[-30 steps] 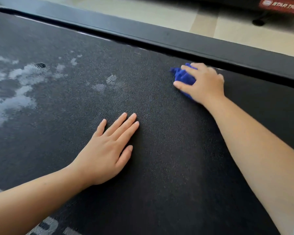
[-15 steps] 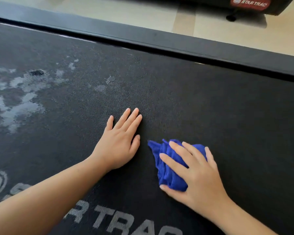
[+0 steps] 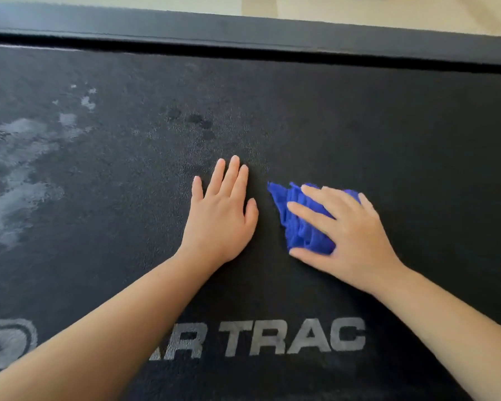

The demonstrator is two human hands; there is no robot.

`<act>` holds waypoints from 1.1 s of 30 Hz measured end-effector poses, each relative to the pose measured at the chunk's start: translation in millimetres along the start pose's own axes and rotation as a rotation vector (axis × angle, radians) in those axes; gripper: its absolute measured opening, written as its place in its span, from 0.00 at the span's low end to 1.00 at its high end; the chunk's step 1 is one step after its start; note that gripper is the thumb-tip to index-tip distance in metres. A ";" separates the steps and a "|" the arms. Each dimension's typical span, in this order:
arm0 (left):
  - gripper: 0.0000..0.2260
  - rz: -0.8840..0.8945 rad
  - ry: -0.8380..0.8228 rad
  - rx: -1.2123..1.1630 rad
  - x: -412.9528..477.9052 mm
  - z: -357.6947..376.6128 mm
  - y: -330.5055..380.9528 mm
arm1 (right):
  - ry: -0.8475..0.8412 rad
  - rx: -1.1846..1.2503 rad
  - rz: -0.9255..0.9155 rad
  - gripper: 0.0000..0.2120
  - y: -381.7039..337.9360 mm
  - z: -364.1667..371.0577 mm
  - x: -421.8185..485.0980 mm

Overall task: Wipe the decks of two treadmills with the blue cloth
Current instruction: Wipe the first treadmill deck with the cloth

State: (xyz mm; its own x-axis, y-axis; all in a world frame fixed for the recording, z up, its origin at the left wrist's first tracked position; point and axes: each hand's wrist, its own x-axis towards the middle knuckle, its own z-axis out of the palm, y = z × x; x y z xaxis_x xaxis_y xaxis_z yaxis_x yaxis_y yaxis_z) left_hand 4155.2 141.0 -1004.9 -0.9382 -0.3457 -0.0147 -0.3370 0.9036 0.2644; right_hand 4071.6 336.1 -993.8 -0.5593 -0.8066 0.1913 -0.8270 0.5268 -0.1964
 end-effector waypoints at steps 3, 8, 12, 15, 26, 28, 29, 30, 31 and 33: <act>0.25 0.007 -0.016 0.020 -2.3 0.2 0.0 | -0.034 -0.015 -0.109 0.29 -27.6 -8.3 -56.8; 0.25 -0.013 -0.015 0.028 -3.5 -3.7 1.3 | -0.043 -0.004 -0.106 0.29 -36.2 -4.8 -72.1; 0.25 -0.027 -0.023 0.009 -3.9 -4.8 4.1 | -0.047 0.007 -0.094 0.28 -36.9 -5.8 -72.5; 0.24 -0.050 -0.018 0.025 -5.6 -5.7 4.8 | -0.046 0.036 -0.138 0.28 -30.3 -7.7 -74.7; 0.25 -0.064 -0.021 0.068 -0.9 -7.1 10.5 | -0.080 0.056 -0.061 0.28 11.4 -28.2 -112.1; 0.25 -0.058 -0.016 0.046 0.1 -6.6 9.0 | -0.082 0.058 -0.047 0.29 9.3 -27.7 -112.3; 0.25 -0.056 -0.015 0.035 0.4 -6.9 8.3 | -0.085 0.052 -0.052 0.29 8.7 -27.2 -111.8; 0.25 -0.051 -0.015 0.026 0.9 -6.8 7.8 | -0.088 0.045 -0.059 0.30 9.0 -27.2 -111.4; 0.25 -0.044 -0.014 0.019 1.1 -6.0 7.6 | -0.086 0.040 -0.064 0.30 9.3 -27.7 -111.2; 0.25 -0.038 -0.014 0.005 1.0 -4.9 6.7 | -0.083 0.028 -0.074 0.29 8.9 -26.7 -111.4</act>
State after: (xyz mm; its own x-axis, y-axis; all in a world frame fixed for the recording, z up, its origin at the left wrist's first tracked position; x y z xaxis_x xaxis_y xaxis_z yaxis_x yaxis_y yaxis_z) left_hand 4152.4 145.5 -998.4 -0.9259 -0.3758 -0.0381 -0.3724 0.8912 0.2591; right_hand 4125.0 437.9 -991.2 -0.4888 -0.8632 0.1267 -0.8635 0.4579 -0.2114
